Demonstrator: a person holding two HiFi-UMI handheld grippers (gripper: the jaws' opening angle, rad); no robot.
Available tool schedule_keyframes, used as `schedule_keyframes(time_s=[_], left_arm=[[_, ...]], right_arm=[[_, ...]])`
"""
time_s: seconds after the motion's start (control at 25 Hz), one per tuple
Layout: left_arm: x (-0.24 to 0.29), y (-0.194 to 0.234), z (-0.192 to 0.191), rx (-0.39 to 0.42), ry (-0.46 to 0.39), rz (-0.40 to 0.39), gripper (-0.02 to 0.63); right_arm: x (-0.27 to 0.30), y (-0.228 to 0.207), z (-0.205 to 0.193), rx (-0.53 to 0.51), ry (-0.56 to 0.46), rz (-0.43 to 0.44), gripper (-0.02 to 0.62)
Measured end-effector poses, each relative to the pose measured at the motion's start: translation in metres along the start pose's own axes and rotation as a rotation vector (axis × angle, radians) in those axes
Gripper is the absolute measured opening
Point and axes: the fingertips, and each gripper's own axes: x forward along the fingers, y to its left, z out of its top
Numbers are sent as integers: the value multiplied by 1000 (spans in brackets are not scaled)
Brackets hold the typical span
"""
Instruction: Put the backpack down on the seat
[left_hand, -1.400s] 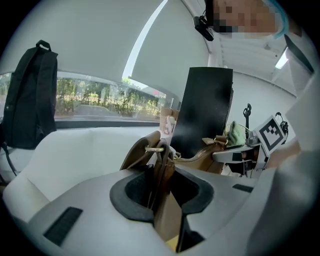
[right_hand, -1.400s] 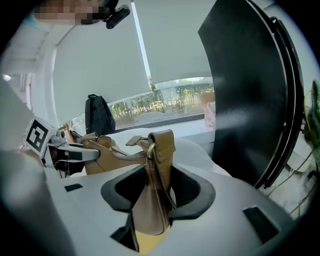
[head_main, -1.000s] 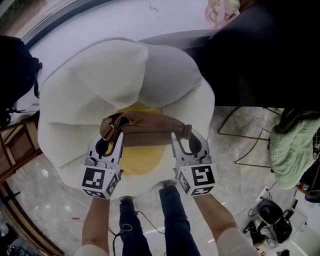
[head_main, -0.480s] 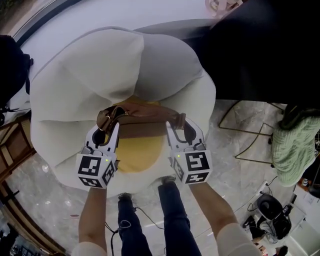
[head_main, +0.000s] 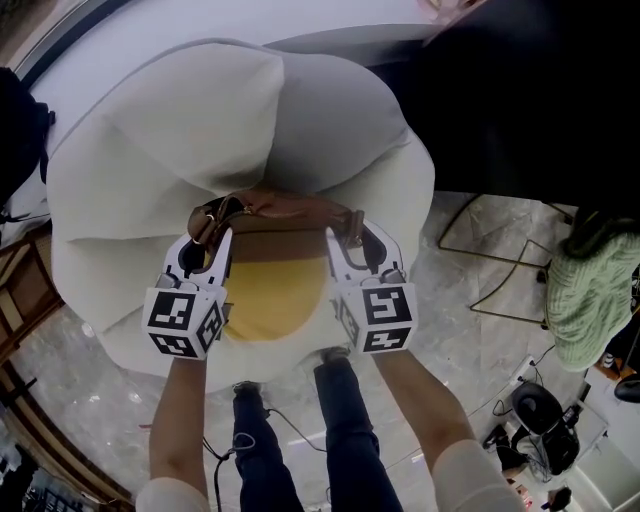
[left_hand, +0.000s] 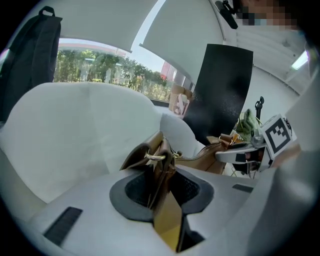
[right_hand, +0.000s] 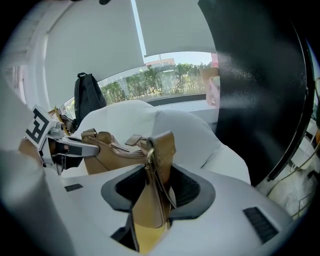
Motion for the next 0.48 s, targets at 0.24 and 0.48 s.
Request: schedule_keyframes(time_s=[0.24, 0.48], left_arm=[[14, 7, -3, -10, 21, 4, 106], [28, 15, -3, -8, 35, 15, 106]], right_arm=[[15, -7, -3, 3, 15, -3, 173], [31, -12, -3, 6, 16, -6, 173]])
